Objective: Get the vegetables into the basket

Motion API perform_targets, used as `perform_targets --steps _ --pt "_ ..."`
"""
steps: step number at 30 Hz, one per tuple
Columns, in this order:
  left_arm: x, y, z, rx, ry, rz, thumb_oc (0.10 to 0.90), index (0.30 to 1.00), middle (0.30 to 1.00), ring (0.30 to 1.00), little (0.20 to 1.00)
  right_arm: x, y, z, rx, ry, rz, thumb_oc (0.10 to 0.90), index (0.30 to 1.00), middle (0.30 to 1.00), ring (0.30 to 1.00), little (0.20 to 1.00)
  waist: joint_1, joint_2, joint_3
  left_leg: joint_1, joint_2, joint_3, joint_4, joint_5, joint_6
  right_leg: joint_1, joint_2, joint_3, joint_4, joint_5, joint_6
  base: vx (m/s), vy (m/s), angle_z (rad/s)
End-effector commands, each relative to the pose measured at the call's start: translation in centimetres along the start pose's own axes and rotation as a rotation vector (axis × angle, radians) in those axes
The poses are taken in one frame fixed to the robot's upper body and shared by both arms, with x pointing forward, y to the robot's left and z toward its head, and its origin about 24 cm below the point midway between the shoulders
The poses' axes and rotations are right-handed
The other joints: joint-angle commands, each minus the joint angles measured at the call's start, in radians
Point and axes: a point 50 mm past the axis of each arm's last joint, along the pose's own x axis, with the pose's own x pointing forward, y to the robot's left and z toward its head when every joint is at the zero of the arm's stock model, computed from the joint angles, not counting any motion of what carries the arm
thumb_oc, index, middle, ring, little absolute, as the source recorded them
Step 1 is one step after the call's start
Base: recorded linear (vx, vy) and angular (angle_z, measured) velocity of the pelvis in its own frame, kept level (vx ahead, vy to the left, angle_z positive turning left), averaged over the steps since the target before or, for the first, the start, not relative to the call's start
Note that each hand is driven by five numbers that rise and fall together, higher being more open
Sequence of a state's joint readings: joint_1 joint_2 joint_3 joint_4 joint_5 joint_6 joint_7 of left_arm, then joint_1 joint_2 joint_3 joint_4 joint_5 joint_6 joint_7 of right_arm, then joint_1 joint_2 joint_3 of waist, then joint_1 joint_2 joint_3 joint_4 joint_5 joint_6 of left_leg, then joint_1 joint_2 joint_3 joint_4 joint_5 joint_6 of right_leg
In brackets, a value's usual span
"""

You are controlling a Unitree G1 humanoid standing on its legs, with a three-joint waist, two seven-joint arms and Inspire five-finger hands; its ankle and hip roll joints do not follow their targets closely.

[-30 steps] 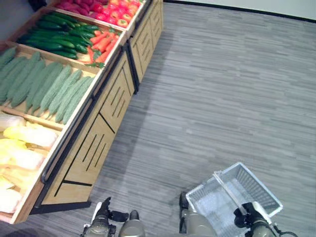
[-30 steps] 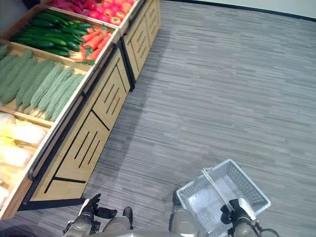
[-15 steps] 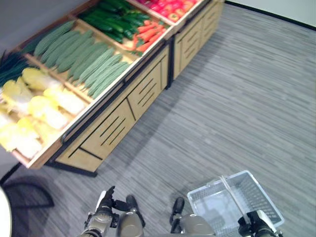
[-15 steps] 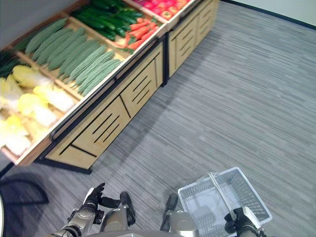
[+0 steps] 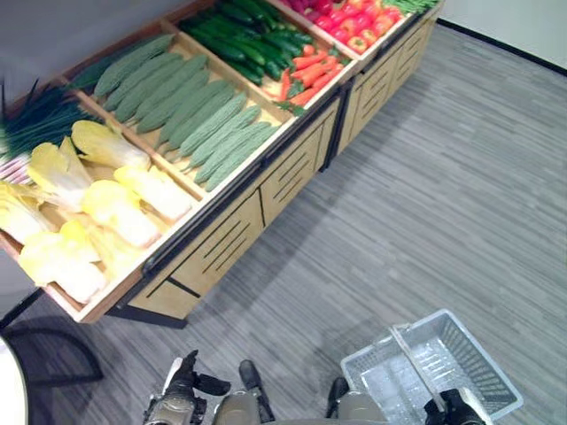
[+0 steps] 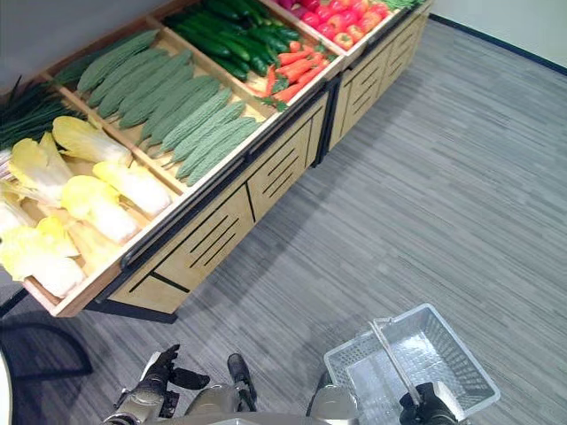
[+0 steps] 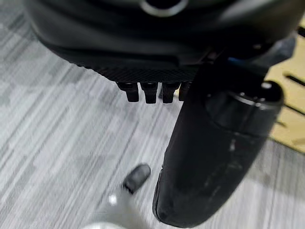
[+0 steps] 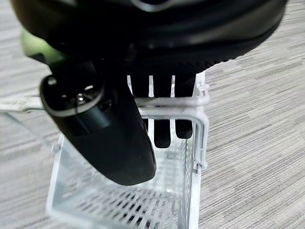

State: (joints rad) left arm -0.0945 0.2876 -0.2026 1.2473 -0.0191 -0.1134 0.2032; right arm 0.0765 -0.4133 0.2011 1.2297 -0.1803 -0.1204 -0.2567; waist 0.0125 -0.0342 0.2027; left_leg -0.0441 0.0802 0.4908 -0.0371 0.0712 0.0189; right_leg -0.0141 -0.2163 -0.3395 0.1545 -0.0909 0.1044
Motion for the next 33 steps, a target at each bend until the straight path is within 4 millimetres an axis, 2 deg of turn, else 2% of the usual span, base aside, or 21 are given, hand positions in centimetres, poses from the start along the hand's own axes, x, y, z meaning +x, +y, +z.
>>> perform_targets --steps 1,3,5,6,7,8,9,10,12,13,14,15,16,17,19,21,25,26,28,30,33 --pt "0.0 0.9 0.1 -0.009 -0.027 0.045 0.900 1.000 1.000 1.000 1.000 0.7 -3.0 0.8 0.001 -0.031 -0.104 0.400 0.300 0.300 0.300 0.300 0.021 -0.033 0.013 -0.042 0.021 -0.020 0.047 0.005 -0.089 0.065 -0.060 0.057 0.015 0.123 0.110 0.07 0.131 0.03" --pt "0.0 1.0 0.1 -0.009 -0.027 0.046 0.900 1.000 1.000 1.000 1.000 0.7 -3.0 0.8 0.001 -0.031 -0.104 0.400 0.300 0.300 0.300 0.300 0.022 -0.034 0.012 -0.042 0.019 -0.019 0.046 0.005 -0.087 0.062 -0.062 0.059 0.019 0.122 0.111 0.04 0.106 0.05" --pt "0.0 1.2 -0.4 -0.029 -0.012 0.054 0.900 1.000 1.000 1.000 1.000 0.9 -3.2 1.7 -0.016 -0.060 -0.102 0.400 0.300 0.300 0.300 0.300 0.030 -0.030 0.022 0.008 -0.012 -0.029 0.017 -0.021 -0.056 -0.008 -0.080 0.084 0.195 0.187 0.124 0.07 0.171 0.06" --pt "0.0 1.2 -0.4 -0.030 -0.012 0.054 0.900 1.000 1.000 1.000 1.000 0.9 -3.2 1.7 -0.017 -0.060 -0.102 0.400 0.300 0.300 0.300 0.300 0.031 -0.031 0.022 0.009 -0.014 -0.027 0.016 -0.022 -0.054 -0.011 -0.083 0.087 0.199 0.186 0.125 0.04 0.086 0.03" --pt "0.0 1.5 0.3 -0.040 -0.049 0.072 0.900 1.000 1.000 1.000 1.000 0.9 -3.2 2.2 -0.016 -0.081 -0.105 0.400 0.300 0.300 0.300 0.300 0.028 -0.015 0.037 0.029 -0.006 -0.038 0.003 -0.014 -0.039 -0.074 -0.049 0.134 0.277 0.213 0.107 0.05 0.039 0.12" --pt "0.1 1.9 0.8 -0.054 -0.069 0.087 0.900 1.000 1.000 1.000 1.000 0.9 -3.0 2.6 -0.015 -0.094 -0.102 0.400 0.300 0.300 0.300 0.300 0.021 -0.006 0.048 0.043 -0.005 -0.058 -0.008 -0.014 -0.041 -0.117 -0.021 0.164 0.283 0.188 0.093 0.13 -0.013 0.22" --pt "0.2 2.2 1.3 -0.073 -0.087 0.103 0.900 1.000 1.000 1.000 1.000 0.9 -2.7 2.8 0.001 -0.103 -0.100 0.400 0.300 0.300 0.300 0.300 0.015 0.002 0.068 0.062 -0.006 -0.087 -0.008 -0.016 -0.050 -0.158 -0.006 0.175 0.241 0.154 0.076 0.11 -0.045 0.31" --pt "0.2 2.2 1.4 -0.073 -0.087 0.103 0.900 1.000 1.000 1.000 1.000 0.9 -2.7 2.8 0.001 -0.104 -0.101 0.400 0.300 0.300 0.300 0.300 0.013 0.002 0.070 0.063 -0.006 -0.089 -0.008 -0.017 -0.051 -0.157 -0.006 0.174 0.241 0.153 0.076 0.12 -0.108 0.36" --pt "0.3 2.3 1.8 -0.069 -0.098 0.107 0.900 1.000 1.000 1.000 1.000 1.0 -2.6 3.1 0.015 -0.109 -0.100 0.400 0.300 0.300 0.300 0.300 0.002 0.004 0.086 0.074 -0.004 -0.124 0.006 -0.030 -0.062 -0.177 -0.005 0.203 0.151 0.144 0.075 0.12 -0.162 0.70" --pt "0.4 2.3 1.7 -0.068 -0.091 0.104 0.900 1.000 1.000 1.000 1.000 0.9 -2.5 3.1 0.022 -0.108 -0.096 0.400 0.300 0.300 0.300 0.300 -0.013 0.000 0.089 0.077 -0.004 -0.147 0.021 -0.042 -0.070 -0.190 0.007 0.259 0.063 0.161 0.081 0.11 -0.149 0.85" --pt "0.4 2.3 1.7 -0.068 -0.091 0.104 0.900 1.000 1.000 1.000 1.000 0.9 -2.5 3.1 0.022 -0.108 -0.096 0.400 0.300 0.300 0.300 0.300 -0.013 0.000 0.088 0.076 -0.004 -0.147 0.021 -0.042 -0.070 -0.190 0.008 0.259 0.062 0.161 0.081 0.21 -0.229 0.76" --pt "0.4 2.2 2.2 -0.081 -0.110 0.093 0.900 1.000 1.000 1.000 1.000 0.9 -2.6 3.0 0.033 -0.103 -0.096 0.400 0.300 0.300 0.300 0.300 -0.032 -0.005 0.090 0.088 -0.006 -0.190 0.051 -0.070 -0.085 -0.202 0.006 0.342 -0.013 0.185 0.097 0.21 -0.229 0.69" --pt "0.4 2.3 2.1 -0.080 -0.104 0.092 0.900 1.000 1.000 1.000 1.000 0.8 -2.4 2.7 0.029 -0.097 -0.086 0.400 0.300 0.300 0.300 0.300 -0.044 -0.007 0.085 0.088 -0.004 -0.213 0.063 -0.079 -0.086 -0.204 0.020 0.399 -0.027 0.185 0.100 0.27 -0.283 0.63" --pt "0.4 2.3 2.0 -0.077 -0.098 0.090 0.900 1.000 1.000 1.000 1.000 0.8 -2.3 2.4 0.030 -0.089 -0.083 0.400 0.300 0.300 0.300 0.300 -0.050 -0.009 0.080 0.090 -0.001 -0.232 0.075 -0.086 -0.088 -0.205 0.029 0.413 -0.018 0.180 0.099 0.18 -0.236 1.02" --pt "0.4 2.3 1.5 -0.078 -0.075 0.090 0.900 1.000 1.000 1.000 1.000 0.6 -2.1 1.4 0.033 -0.055 -0.072 0.400 0.300 0.300 0.300 0.300 -0.046 -0.016 0.064 0.092 0.004 -0.267 0.090 -0.092 -0.093 -0.180 0.037 0.405 -0.016 0.168 0.087 0.18 -0.321 1.35" --pt "0.2 2.3 0.0 -0.104 -0.016 0.101 0.900 1.000 1.000 1.000 1.000 0.5 -2.2 0.7 0.018 -0.031 -0.062 0.400 0.300 0.300 0.300 0.300 -0.041 -0.010 0.044 0.102 0.033 -0.294 0.072 -0.071 -0.113 -0.151 0.067 0.366 -0.017 0.149 0.069 0.15 -0.369 1.11" --pt "0.0 2.0 -0.6 -0.107 0.003 0.092 0.900 1.000 1.000 1.000 1.000 0.6 -2.6 0.4 0.010 -0.021 -0.070 0.400 0.300 0.300 0.300 0.300 -0.032 -0.003 0.037 0.099 0.064 -0.319 0.059 -0.045 -0.129 -0.139 0.089 0.333 -0.008 0.127 0.054 0.05 -0.243 0.30" --pt "-0.1 1.5 -0.8 -0.096 0.009 0.074 0.900 1.000 1.000 1.000 1.000 0.7 -3.3 0.2 0.006 -0.019 -0.086 0.400 0.300 0.300 0.300 0.300 -0.025 0.004 0.035 0.088 0.086 -0.346 0.047 -0.018 -0.142 -0.128 0.105 0.303 -0.001 0.106 0.040 0.02 -0.294 0.35" --pt "-0.1 1.1 -0.8 -0.084 0.006 0.060 0.900 1.000 1.000 1.000 1.000 0.7 -3.7 0.3 -0.001 -0.031 -0.097 0.400 0.300 0.300 0.300 0.300 -0.024 0.007 0.036 0.074 0.096 -0.350 0.047 0.002 -0.151 -0.119 0.109 0.274 -0.003 0.097 0.030 0.01 -0.279 0.69" --pt "0.0 0.8 -0.4 -0.075 0.002 0.045 0.900 1.000 1.000 1.000 1.000 0.6 -4.0 -0.1 0.006 -0.019 -0.111 0.400 0.300 0.300 0.300 0.300 -0.032 0.007 0.037 0.054 0.113 -0.289 0.075 0.020 -0.154 -0.092 0.097 0.223 -0.020 0.088 0.018 0.00 -0.172 0.63" --pt "0.1 0.6 0.6 -0.069 -0.027 0.037 0.900 1.000 1.000 1.000 1.000 0.4 -3.9 -1.0 0.031 0.010 -0.118 0.400 0.300 0.300 0.300 0.300 -0.048 0.018 0.041 0.046 0.157 -0.131 0.071 0.081 -0.169 -0.059 0.085 0.150 -0.036 0.080 0.007 -0.01 -0.088 0.76"
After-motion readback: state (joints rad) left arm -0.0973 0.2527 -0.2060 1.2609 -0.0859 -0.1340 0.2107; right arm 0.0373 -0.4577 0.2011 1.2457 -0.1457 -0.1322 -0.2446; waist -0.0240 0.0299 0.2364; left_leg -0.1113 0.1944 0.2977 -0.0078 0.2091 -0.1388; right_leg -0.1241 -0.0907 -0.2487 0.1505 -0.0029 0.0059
